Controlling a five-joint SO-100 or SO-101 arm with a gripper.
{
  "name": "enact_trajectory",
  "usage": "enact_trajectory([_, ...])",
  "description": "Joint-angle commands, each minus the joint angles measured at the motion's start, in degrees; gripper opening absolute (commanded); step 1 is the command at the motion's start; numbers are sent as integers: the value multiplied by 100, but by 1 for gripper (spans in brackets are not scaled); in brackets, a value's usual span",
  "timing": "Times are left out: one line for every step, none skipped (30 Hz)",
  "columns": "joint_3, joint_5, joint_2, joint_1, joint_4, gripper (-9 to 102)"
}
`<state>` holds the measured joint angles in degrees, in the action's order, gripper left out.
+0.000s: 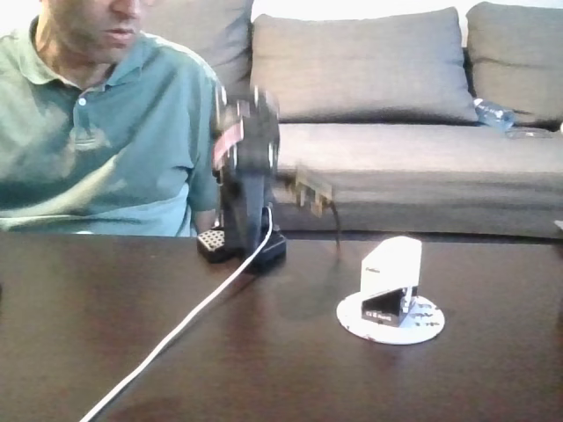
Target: Grasp a servo box and put it on the zirlivani.
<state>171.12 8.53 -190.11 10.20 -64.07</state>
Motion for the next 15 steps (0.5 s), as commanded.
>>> enact_trajectory([264, -88, -246, -88, -176, 1])
enact_trajectory([246, -88, -237, -97, -255, 1])
enact_trajectory([229, -79, -211, -167, -316, 1])
enact_trajectory([185, -79, -202, -237, -387, 1])
enact_trajectory([176, -79, -202, -281, -422, 1])
enact_trajectory([149, -79, -202, -316, -527, 0])
enact_trajectory([123, -79, -202, -343, -677, 0])
enact_trajectory([70, -79, -202, -369, -800, 0])
enact_trajectory([44, -79, -202, -378, -905, 0])
enact_trajectory([26, -79, -202, -413, -949, 0])
enact_trajectory([26, -79, -202, -466, -967, 0])
enact_trajectory([26, -79, -202, -492, -976, 0])
enact_trajectory([18, -79, -202, -492, -993, 0])
enact_trajectory([18, -97, -202, -492, -1002, 0])
enact_trajectory([18, -123, -202, -492, -1002, 0])
